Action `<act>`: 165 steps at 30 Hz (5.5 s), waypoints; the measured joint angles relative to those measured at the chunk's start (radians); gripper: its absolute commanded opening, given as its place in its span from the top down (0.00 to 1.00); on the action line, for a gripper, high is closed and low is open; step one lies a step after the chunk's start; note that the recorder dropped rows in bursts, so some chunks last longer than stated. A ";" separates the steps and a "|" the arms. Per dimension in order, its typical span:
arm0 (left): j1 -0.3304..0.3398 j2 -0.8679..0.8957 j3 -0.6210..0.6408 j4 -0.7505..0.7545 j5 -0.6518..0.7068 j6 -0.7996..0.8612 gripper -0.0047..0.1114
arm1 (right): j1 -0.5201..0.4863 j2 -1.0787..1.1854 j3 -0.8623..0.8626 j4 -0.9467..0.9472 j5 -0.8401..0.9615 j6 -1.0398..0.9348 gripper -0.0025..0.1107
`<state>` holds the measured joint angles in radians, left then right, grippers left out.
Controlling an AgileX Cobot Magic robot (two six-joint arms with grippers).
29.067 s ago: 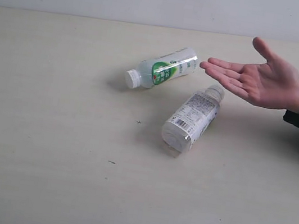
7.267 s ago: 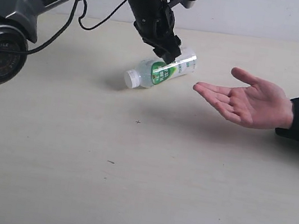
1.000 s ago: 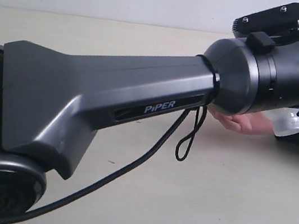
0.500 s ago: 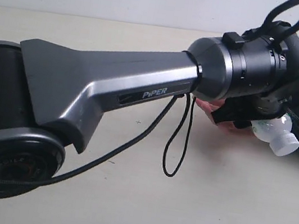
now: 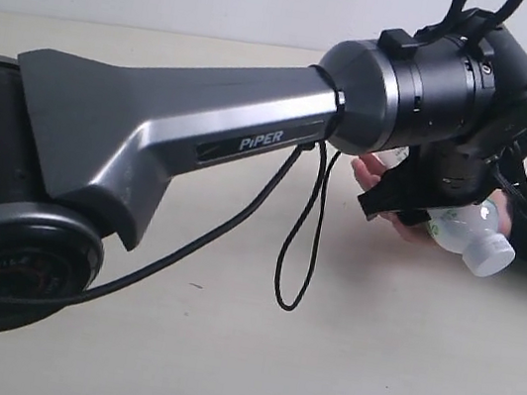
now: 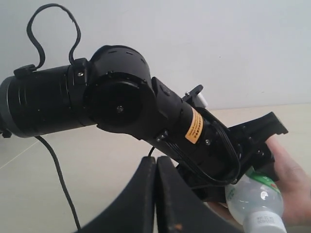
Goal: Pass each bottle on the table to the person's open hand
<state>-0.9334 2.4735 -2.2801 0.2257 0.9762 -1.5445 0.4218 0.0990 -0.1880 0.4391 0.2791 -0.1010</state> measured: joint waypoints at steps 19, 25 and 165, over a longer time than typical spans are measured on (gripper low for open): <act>0.049 0.000 0.000 -0.154 0.005 0.102 0.52 | 0.000 0.000 0.000 0.000 0.000 0.000 0.98; 0.050 0.000 0.000 -0.156 -0.004 0.114 0.37 | 0.000 0.000 0.000 0.000 0.000 0.000 0.98; -0.076 -1.021 1.336 0.670 -0.428 0.079 0.96 | 0.000 0.000 0.000 0.000 0.000 0.000 0.98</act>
<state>-1.0093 1.4524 -0.9437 0.8959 0.5479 -1.4656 0.4218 0.0990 -0.1880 0.4391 0.2791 -0.1010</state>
